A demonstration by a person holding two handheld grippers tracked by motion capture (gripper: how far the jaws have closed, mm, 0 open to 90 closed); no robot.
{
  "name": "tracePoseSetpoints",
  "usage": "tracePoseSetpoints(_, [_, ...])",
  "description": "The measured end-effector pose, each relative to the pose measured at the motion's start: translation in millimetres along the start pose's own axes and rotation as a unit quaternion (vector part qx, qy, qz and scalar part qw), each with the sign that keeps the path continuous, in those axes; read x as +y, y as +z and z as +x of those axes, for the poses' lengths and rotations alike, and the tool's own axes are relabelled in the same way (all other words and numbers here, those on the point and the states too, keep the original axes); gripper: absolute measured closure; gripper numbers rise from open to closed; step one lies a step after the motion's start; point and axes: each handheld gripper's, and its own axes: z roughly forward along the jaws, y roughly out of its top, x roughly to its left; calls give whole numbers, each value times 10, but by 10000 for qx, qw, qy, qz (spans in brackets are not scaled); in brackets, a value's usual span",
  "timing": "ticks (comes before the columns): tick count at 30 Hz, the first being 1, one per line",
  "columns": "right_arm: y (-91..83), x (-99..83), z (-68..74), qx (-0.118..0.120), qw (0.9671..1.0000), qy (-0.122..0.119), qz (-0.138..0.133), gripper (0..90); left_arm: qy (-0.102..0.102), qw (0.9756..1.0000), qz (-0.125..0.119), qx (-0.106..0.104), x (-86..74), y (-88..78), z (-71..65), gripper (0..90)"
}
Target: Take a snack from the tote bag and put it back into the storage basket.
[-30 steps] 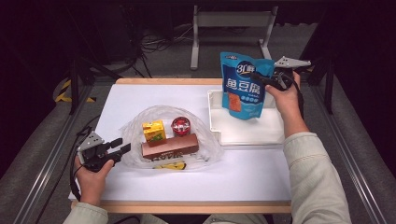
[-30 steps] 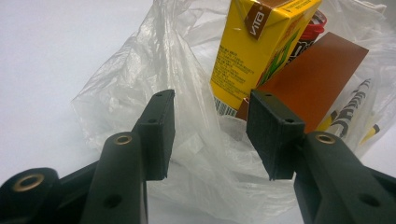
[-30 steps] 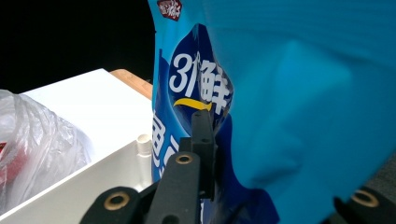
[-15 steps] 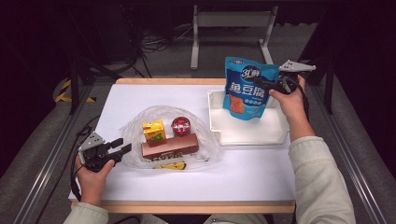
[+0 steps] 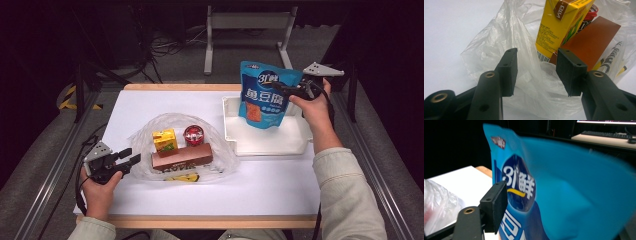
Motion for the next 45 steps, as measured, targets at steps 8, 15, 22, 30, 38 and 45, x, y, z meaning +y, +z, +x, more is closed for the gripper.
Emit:
tracePoseSetpoints(8, [-152, 188, 34, -25, 9997, -98, -227, 293, -11, 10000, 16, -20, 4, 5, -11, 523])
tracePoseSetpoints(15, [-283, 335, 126, 8, 9990, -265, -359, 300, 4, 10000, 5, -21, 5, 8, -18, 523])
tracePoseSetpoints(22, [-347, 431, 230, 155, 9981, -296, -523, 327, -1, 10000, -1, -22, 6, 9, -17, 523])
tracePoseSetpoints(30, [-462, 437, 455, 493, 9972, -367, -430, 517, -11, 10000, -65, -1, 8, -6, -12, 523])
tracePoseSetpoints(38, [-556, 294, 554, 609, 9973, -412, -66, 839, -30, 10000, -84, 26, 6, -7, -4, 523])
tracePoseSetpoints(45, [-556, 165, 615, 712, 9960, -504, 169, 898, -23, 10000, -50, 33, 3, 5, -22, 524])
